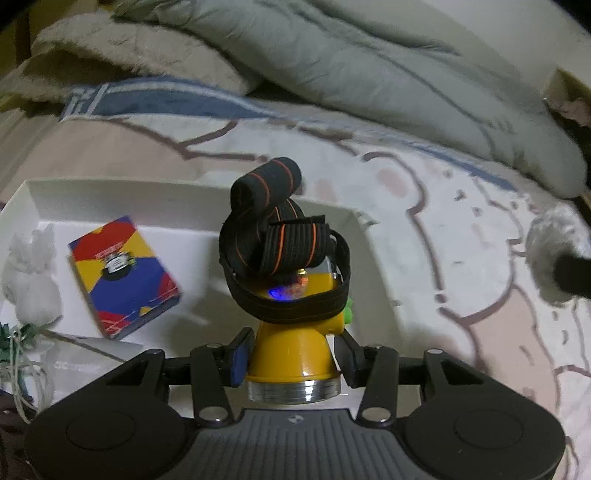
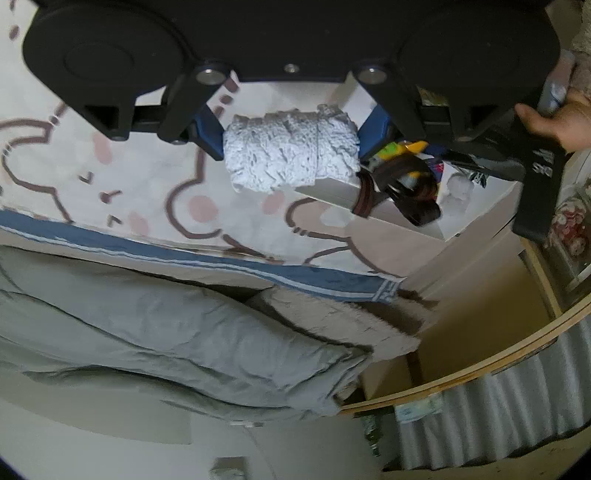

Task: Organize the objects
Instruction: 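Lift the headlamp with the left gripper while the right gripper carries the cloth roll toward the tray, then lower the headlamp into the tray with the left gripper while the right gripper drops the cloth roll there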

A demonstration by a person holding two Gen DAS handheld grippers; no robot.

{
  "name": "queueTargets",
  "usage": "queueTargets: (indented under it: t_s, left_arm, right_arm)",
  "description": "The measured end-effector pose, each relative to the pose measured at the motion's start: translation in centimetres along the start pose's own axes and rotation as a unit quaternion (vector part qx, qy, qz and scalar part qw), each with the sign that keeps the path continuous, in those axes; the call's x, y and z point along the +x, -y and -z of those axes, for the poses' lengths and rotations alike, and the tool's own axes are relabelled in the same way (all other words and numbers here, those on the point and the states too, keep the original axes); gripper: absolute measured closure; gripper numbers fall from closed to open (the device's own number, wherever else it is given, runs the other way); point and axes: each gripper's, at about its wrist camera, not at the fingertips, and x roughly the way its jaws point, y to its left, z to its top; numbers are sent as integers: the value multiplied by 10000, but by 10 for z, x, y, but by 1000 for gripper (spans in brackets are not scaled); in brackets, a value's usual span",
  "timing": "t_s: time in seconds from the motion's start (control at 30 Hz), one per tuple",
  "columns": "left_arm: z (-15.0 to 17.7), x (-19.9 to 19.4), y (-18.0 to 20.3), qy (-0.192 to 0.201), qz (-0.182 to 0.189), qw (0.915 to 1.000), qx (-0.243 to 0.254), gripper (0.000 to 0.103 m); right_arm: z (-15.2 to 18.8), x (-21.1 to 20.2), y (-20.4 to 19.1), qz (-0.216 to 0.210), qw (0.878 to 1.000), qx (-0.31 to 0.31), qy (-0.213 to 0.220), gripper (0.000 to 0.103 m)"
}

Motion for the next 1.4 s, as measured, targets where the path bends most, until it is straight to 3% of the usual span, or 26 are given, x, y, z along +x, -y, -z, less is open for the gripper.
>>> queueTargets:
  t_s: [0.17, 0.27, 0.47, 0.6, 0.93, 1.4]
  left_arm:
    - [-2, 3, -34, -23, -403, 9979, -501, 54]
    - [-3, -2, -46, 45, -673, 9966, -464, 54]
    - [0, -10, -55, 28, -775, 9962, -388, 53]
    - [-1, -28, -48, 160, -773, 9966, -257, 31]
    - [2, -59, -33, 250, -797, 9965, -75, 18]
    - [15, -87, -34, 397, -925, 9948, -150, 8]
  right_arm:
    - [-8, 28, -20, -236, 9992, -291, -121, 26]
    - [-10, 44, -34, -359, 9979, -499, -193, 26]
    - [-17, 72, -57, -572, 9965, -551, -263, 24]
    - [-18, 84, -64, -600, 9971, -375, -273, 4]
    - [-14, 75, -54, -446, 9981, 68, -417, 4]
    - [-12, 52, -64, -364, 9988, 8, -338, 4]
